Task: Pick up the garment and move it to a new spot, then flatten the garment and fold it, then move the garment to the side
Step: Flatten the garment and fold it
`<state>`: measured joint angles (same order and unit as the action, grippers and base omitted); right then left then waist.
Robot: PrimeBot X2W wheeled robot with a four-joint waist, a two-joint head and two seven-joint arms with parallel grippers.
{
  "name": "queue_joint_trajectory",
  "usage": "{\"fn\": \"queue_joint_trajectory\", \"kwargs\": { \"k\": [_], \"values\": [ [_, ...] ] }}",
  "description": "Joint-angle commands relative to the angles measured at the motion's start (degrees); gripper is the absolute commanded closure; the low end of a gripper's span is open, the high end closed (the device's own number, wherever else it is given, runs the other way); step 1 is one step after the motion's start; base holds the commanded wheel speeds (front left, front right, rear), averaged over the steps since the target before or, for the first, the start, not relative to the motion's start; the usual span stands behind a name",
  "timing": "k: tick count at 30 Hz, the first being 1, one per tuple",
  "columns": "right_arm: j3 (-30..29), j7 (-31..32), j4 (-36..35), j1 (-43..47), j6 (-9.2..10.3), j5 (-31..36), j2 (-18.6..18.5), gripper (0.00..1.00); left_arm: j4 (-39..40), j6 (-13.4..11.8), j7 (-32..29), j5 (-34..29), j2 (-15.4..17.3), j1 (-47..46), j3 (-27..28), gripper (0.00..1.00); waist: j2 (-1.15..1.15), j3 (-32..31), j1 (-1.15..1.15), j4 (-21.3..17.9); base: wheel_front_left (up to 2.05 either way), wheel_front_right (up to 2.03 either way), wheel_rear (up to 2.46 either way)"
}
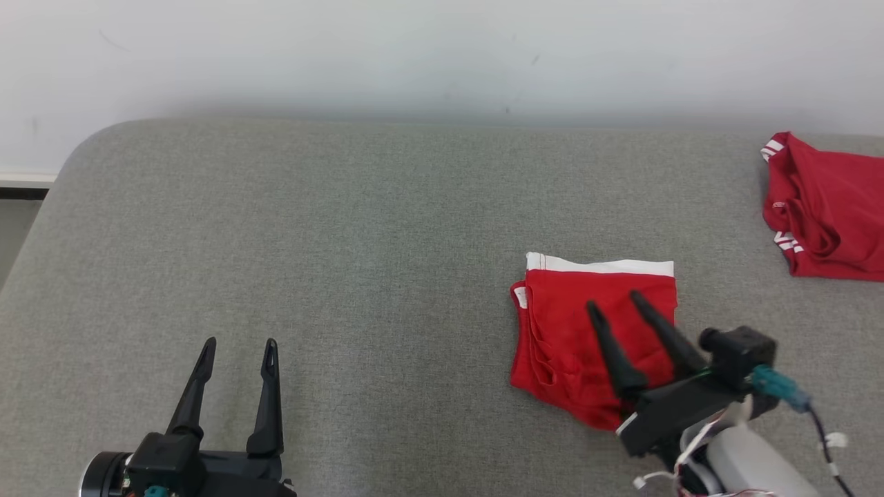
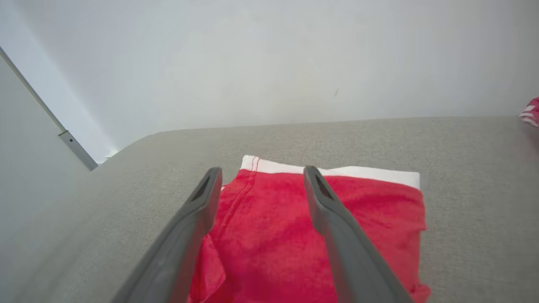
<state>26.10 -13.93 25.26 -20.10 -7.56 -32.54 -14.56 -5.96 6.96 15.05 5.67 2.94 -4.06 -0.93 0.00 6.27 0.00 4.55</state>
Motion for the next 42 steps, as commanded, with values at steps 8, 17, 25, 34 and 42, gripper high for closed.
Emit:
{"fn": "queue_joint_trajectory", "kwargs": {
  "k": [8, 17, 25, 34, 42],
  "values": [
    [-11.18, -1.22, -1.22, 2.60, 0.19, 3.23, -2.80, 0.00, 0.18, -0.23, 0.15, -0.03, -0.07, 0.22, 0.29, 0.00, 0.00, -0.64, 0.00, -0.76, 0.00, 0.00, 0.00],
    [-18.84, -1.29, 2.44, 5.65, 0.20, 9.47, -1.54, 1.00, 0.12, -0.05, 0.15, -0.32, -0.08, 0.07, -0.67, 0.00, 0.00, -0.63, 0.00, 0.41, 0.00, 0.00, 0.00],
    [-18.00, -1.30, 5.90, 5.25, 0.19, 14.36, 2.05, 1.00, -0.27, 0.11, 0.15, -0.69, -0.08, -0.50, -1.09, 0.00, 0.00, -0.42, 0.00, 2.31, 0.00, 0.00, 0.00],
    [-14.36, -1.31, 11.82, 4.36, 0.19, 17.06, 7.83, 1.00, -0.72, 0.28, 0.15, -0.24, -0.09, -0.77, -1.72, 0.00, 0.00, -0.32, 0.00, 4.43, 0.00, 0.00, 0.00],
    [-7.12, -1.30, 11.85, 3.71, 0.20, 16.74, 11.20, 1.00, -0.71, 0.32, 0.15, -0.09, -0.08, -1.04, -1.66, 0.00, 0.00, 0.14, 0.00, 5.26, 0.00, 0.00, 0.00]
  ]
}}
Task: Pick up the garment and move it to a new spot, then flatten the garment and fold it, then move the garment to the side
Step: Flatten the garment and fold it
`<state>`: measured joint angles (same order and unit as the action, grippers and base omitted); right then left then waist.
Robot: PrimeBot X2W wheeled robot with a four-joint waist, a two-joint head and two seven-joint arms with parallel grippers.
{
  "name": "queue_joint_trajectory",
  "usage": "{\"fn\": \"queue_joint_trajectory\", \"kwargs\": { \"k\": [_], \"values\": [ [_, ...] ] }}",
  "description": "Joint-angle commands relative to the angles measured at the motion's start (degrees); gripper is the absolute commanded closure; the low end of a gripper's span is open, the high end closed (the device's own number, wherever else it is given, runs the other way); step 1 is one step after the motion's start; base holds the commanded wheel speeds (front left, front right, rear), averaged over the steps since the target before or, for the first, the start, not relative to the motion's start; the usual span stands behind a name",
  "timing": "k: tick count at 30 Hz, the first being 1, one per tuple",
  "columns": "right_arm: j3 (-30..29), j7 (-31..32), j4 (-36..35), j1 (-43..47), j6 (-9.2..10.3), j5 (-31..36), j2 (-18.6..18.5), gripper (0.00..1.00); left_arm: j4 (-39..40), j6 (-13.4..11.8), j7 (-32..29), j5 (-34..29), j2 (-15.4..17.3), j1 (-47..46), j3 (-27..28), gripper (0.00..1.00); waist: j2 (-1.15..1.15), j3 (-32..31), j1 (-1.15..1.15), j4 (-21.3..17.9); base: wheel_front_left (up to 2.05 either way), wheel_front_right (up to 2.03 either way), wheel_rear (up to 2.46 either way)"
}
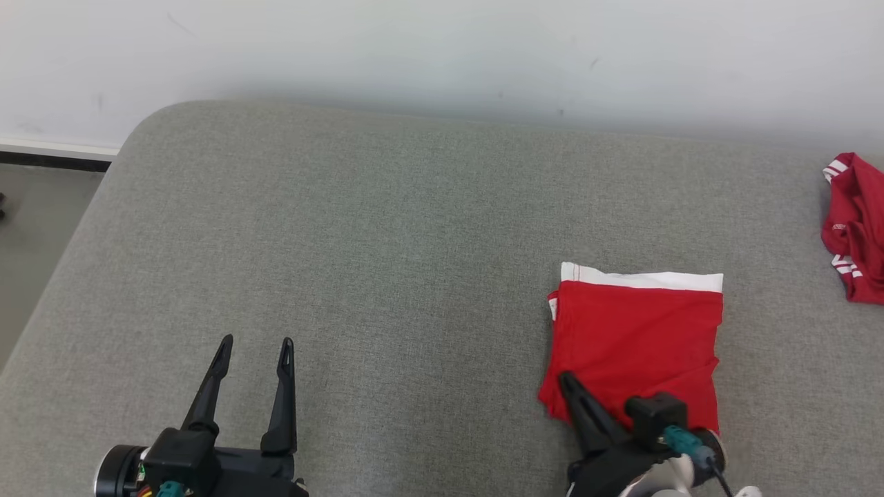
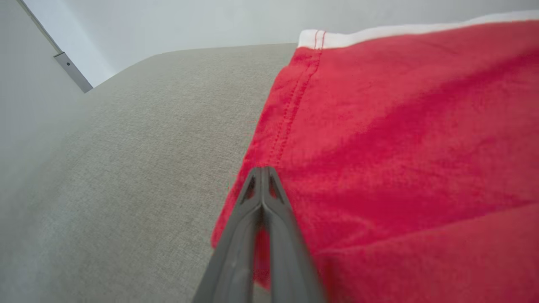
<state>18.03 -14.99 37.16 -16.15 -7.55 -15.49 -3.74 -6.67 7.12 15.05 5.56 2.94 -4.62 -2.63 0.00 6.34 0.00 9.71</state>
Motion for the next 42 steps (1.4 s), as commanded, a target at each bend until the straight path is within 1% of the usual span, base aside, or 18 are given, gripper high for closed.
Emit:
{"fn": "queue_joint_trajectory", "kwargs": {
  "k": [1, 4, 7, 10, 18, 19, 23, 24, 26, 30, 36, 37, 38, 39, 40, 41, 42],
  "values": [
    [1.70, -0.24, -0.15, -0.47, 0.19, -0.59, 0.46, 1.00, -0.02, 0.15, 0.15, 0.10, -0.08, -0.45, -0.07, 0.00, 0.00, 0.14, 0.00, 0.15, 0.00, 0.00, 0.00],
    [2.61, -0.24, -0.78, -1.34, 0.19, -1.58, 0.61, 1.00, 0.03, -0.07, 0.15, 0.33, -0.08, -0.52, -0.12, 0.00, 0.00, 0.39, 0.00, 0.01, 0.00, 0.00, 0.00],
    [2.04, -0.25, -2.49, -2.02, 0.19, -2.31, 0.76, 1.00, 0.06, -0.26, 0.15, 0.32, -0.07, -0.44, 0.09, 0.00, 0.00, 0.52, 0.00, -0.66, 0.00, 0.00, 0.00],
    [-0.17, -0.24, -5.36, -2.14, 0.19, -2.14, 0.67, 1.00, 0.14, -0.38, 0.15, 0.04, -0.07, -0.34, 0.49, 0.00, 0.00, 0.26, 0.00, -1.75, 0.00, 0.00, 0.00],
    [-6.98, -0.25, -12.91, -0.52, 0.18, -0.74, -2.24, 1.00, 0.64, -0.34, 0.15, -0.75, -0.09, 0.47, 1.87, 0.00, 0.00, -0.81, 0.00, -5.98, 0.00, 0.00, 0.00],
    [-6.98, -0.25, -12.91, -0.52, 0.18, -0.74, -2.24, 1.00, 0.64, -0.34, 0.15, -0.75, -0.09, 0.47, 1.87, 0.00, 0.00, -0.81, 0.00, -5.98, 0.00, 0.00, 0.00],
    [-9.19, -0.24, -15.32, 0.56, 0.19, -1.43, -3.72, 1.00, 0.82, -0.18, 0.15, -1.45, -0.04, 0.90, 2.57, 0.00, 0.00, -1.29, 0.00, -8.47, 0.00, 0.00, 0.00],
    [-9.86, -0.24, -16.50, 1.42, 0.18, -1.19, -4.16, 1.00, 0.98, -0.18, 0.15, -1.69, -0.04, 1.08, 2.86, 0.00, 0.00, -1.59, 0.00, -9.60, 0.00, 0.00, 0.00],
    [-10.82, -0.24, -17.63, 2.52, 0.19, -0.92, -4.59, 1.00, 0.91, -0.13, 0.15, -1.68, -0.02, 1.28, 3.15, 0.00, 0.00, -1.90, 0.00, -10.60, 0.00, 0.00, 0.00],
    [-13.09, -0.24, -19.94, 5.56, 0.19, -0.41, -4.95, 1.00, 0.54, 0.00, 0.15, -1.92, -0.03, 1.59, 3.69, 0.00, 0.00, -2.72, 0.00, -11.91, 0.00, 0.00, 0.00],
    [-14.91, -0.24, -22.35, 10.19, 0.19, 0.14, -5.13, 0.99, 0.63, 0.15, 0.15, -2.54, 0.26, 2.74, 4.08, 0.00, 0.00, -3.94, 0.00, -13.20, 0.00, 0.00, 0.00],
    [-15.14, -0.24, -22.60, 10.74, 0.19, 0.24, -4.99, 0.85, 0.65, 0.17, 0.15, -2.58, 0.36, 3.00, 4.15, 0.00, 0.00, -4.19, 0.00, -13.35, 0.00, 0.00, 0.00],
    [-15.30, -0.24, -22.84, 11.29, 0.19, 0.21, -4.87, 0.68, 0.66, 0.20, 0.15, -2.71, 0.47, 3.37, 4.14, 0.00, 0.00, -4.39, 0.00, -13.44, 0.00, 0.00, 0.00],
    [-15.44, -0.24, -23.03, 11.86, 0.19, 0.31, -4.66, 0.37, 0.64, 0.22, 0.15, -2.83, 0.56, 3.77, 4.10, 0.00, 0.00, -4.65, 0.00, -13.50, 0.00, 0.00, 0.00],
    [-15.59, -0.24, -23.19, 12.32, 0.19, 0.29, -4.38, 0.15, 0.58, 0.25, 0.15, -2.87, 0.63, 3.97, 4.06, 0.00, 0.00, -4.90, 0.00, -13.51, 0.00, 0.00, 0.00],
    [-15.68, -0.24, -23.41, 12.77, 0.19, 0.30, -4.18, 0.00, 0.55, 0.27, 0.15, -2.90, 0.67, 4.16, 4.01, 0.00, 0.00, -5.15, 0.00, -13.49, 0.00, 0.00, 0.00],
    [-15.85, -0.24, -23.63, 13.16, 0.19, 0.43, -3.99, 0.00, 0.43, 0.29, 0.15, -2.86, 0.77, 4.42, 4.00, 0.00, 0.00, -5.33, 0.00, -13.40, 0.00, 0.00, 0.00]
  ]
}}
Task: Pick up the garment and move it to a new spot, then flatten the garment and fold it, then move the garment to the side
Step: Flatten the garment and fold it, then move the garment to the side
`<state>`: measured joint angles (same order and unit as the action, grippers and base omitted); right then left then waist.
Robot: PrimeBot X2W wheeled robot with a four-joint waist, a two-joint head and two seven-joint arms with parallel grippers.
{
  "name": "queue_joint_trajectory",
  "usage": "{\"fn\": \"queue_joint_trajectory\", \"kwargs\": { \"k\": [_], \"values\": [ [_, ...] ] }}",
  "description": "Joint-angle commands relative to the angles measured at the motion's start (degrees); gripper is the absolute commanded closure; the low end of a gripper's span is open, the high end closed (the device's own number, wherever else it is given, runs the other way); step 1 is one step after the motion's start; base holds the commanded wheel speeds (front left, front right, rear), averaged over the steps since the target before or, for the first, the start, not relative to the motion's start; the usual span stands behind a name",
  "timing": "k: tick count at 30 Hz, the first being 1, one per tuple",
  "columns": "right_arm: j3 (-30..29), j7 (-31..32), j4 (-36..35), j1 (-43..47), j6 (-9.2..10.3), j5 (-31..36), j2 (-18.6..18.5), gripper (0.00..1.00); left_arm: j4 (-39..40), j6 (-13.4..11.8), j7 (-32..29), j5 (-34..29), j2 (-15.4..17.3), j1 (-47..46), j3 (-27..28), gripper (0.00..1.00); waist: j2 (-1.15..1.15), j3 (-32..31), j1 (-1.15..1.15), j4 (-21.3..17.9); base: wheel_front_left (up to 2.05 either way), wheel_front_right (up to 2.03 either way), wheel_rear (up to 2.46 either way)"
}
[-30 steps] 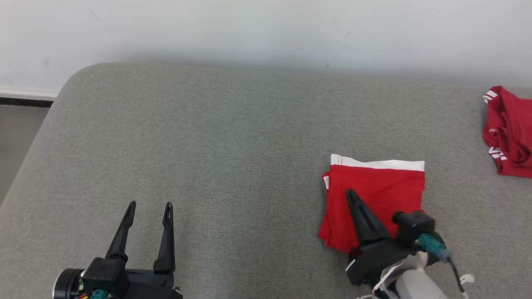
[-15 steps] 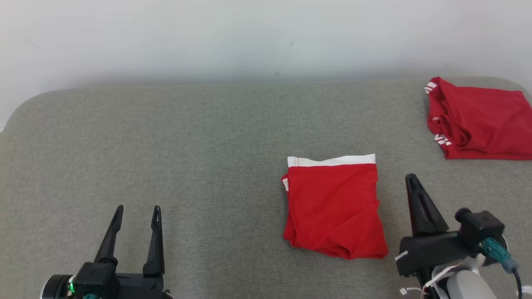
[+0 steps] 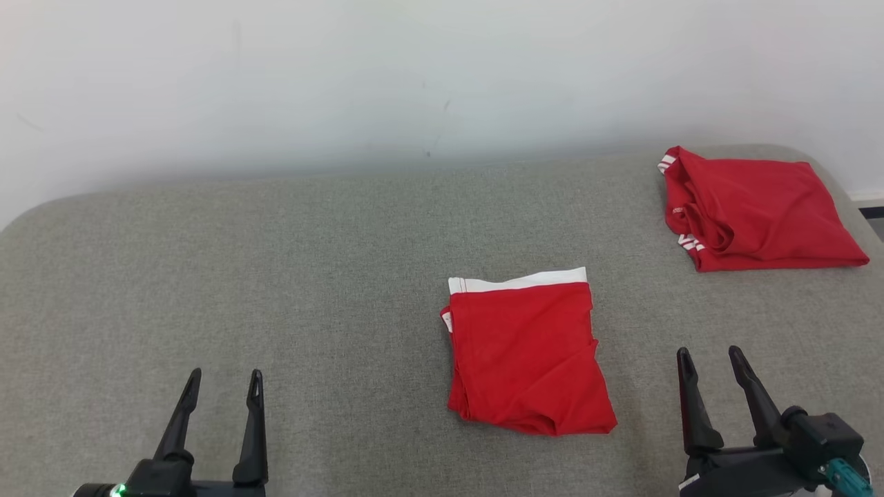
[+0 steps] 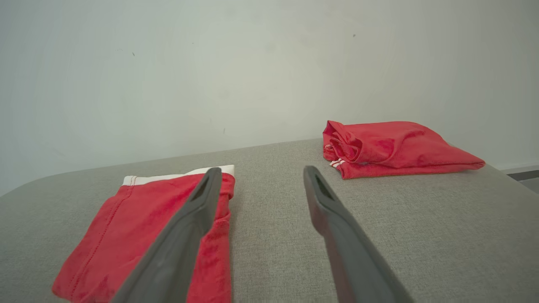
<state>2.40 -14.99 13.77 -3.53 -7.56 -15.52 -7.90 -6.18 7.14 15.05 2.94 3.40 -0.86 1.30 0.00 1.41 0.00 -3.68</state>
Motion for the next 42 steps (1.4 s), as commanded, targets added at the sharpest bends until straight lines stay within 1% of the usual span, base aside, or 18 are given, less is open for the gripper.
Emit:
{"fn": "queue_joint_trajectory", "kwargs": {
  "k": [1, 9, 19, 38, 42],
  "values": [
    [-0.29, -0.24, -0.43, 0.90, 0.19, 0.54, 0.36, 0.00, -0.20, 0.30, 0.15, -0.16, 0.39, 0.94, 0.10, 0.00, 0.00, -0.57, 0.00, 0.10, 0.00, 0.00, 0.00],
    [0.03, -0.24, -1.12, 2.88, 0.20, 1.33, 0.50, 0.00, 0.60, 0.22, 0.15, -0.46, 0.50, 3.06, -0.80, 0.00, 0.00, -1.73, 0.00, 1.75, 0.00, 0.00, 0.00],
    [0.25, 0.67, -1.27, 3.06, 0.20, 1.82, 0.17, 0.00, 1.23, 0.30, 0.15, 0.18, 1.38, 4.20, -1.26, 0.00, 0.00, -1.94, 0.00, 3.26, 0.00, 0.00, 0.00],
    [0.36, 0.99, -0.71, 3.14, 0.20, 1.90, 0.34, 0.00, 1.68, 0.32, 0.15, -0.35, 1.12, 4.46, -1.19, 0.00, 0.00, -1.73, 0.00, 3.13, 0.00, 0.00, 0.00],
    [0.58, 1.28, -0.49, 2.10, 0.20, 1.05, 0.80, 0.00, 1.84, 0.27, 0.15, -0.45, 0.96, 4.50, -1.08, 0.00, 0.00, -1.62, 0.00, 3.20, 0.00, 0.00, 0.00]
  ]
}}
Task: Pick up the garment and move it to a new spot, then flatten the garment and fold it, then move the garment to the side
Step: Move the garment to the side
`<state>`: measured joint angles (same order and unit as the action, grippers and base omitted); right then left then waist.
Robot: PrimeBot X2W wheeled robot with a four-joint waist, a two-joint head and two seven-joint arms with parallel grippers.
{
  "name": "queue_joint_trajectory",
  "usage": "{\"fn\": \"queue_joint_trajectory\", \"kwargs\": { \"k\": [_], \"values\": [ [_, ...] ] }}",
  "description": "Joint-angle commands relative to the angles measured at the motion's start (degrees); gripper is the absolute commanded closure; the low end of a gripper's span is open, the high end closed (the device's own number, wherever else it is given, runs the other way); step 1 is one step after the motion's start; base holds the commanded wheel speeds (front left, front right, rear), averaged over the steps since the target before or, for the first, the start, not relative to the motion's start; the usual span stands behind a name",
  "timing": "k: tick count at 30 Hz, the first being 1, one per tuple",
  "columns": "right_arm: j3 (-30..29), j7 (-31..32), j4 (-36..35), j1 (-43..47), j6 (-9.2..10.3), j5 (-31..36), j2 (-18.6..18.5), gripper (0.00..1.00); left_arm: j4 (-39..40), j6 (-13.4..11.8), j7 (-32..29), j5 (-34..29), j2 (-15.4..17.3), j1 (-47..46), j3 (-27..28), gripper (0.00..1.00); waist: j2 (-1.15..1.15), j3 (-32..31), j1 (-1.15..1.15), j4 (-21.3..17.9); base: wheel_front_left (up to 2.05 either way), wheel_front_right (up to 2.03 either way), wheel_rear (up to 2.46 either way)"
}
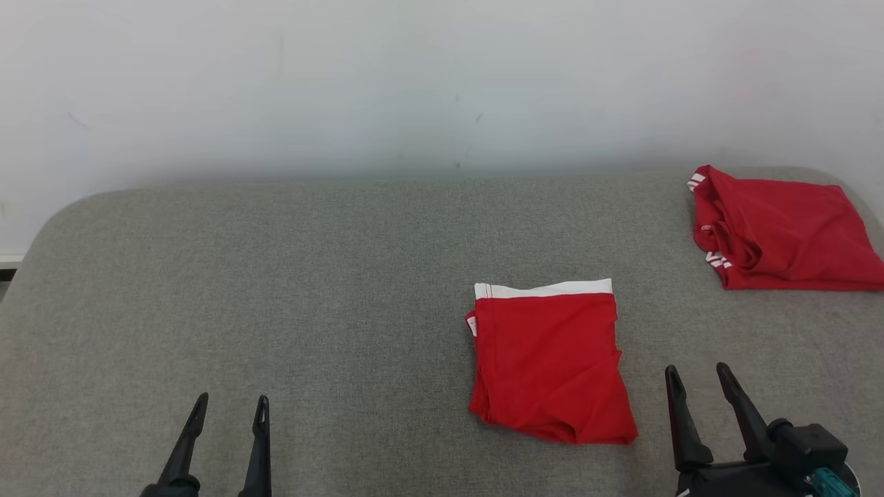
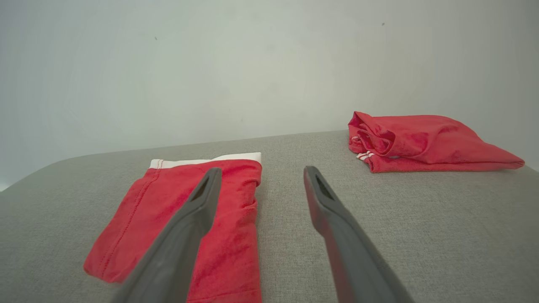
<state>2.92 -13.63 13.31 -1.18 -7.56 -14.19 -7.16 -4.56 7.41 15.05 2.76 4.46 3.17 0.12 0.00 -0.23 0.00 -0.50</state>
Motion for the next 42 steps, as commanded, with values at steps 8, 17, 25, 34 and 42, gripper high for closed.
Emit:
{"fn": "queue_joint_trajectory", "kwargs": {
  "k": [8, 17, 25, 34, 42],
  "values": [
    [1.88, 3.17, 3.52, -6.12, 0.20, -0.53, -1.73, 0.00, 0.46, -0.21, 0.15, -0.52, -0.46, -0.24, -0.49, 0.00, 0.00, 1.56, 0.00, 0.73, 0.00, 0.00, 0.00],
    [4.03, 7.92, 12.35, -14.85, 0.20, 0.32, -2.99, 0.00, 0.21, -0.17, 0.15, -0.46, -0.76, -2.51, -1.32, 0.00, 0.00, 4.75, 0.00, 2.93, 0.00, 0.00, 0.00],
    [5.25, 8.81, 22.20, -19.81, 0.20, -0.82, -2.76, 0.00, -0.46, -0.17, 0.15, -0.03, -0.96, -3.83, -1.54, 0.00, 0.00, 6.44, 0.00, 4.33, 0.00, 0.00, 0.00],
    [7.01, 7.53, 34.58, -23.69, 0.20, -2.97, -1.51, 0.00, -0.67, -0.13, 0.15, -0.07, -1.09, -5.13, -1.31, 0.00, 0.00, 7.82, 0.00, 5.49, 0.00, 0.00, 0.00],
    [8.90, 5.61, 41.06, -27.11, 0.20, -4.93, -1.76, 1.00, -0.36, -0.13, 0.15, -0.23, -1.17, -5.69, -0.61, 0.00, 0.00, 9.12, 0.00, 5.33, 0.00, 0.00, 0.00]
  ]
}}
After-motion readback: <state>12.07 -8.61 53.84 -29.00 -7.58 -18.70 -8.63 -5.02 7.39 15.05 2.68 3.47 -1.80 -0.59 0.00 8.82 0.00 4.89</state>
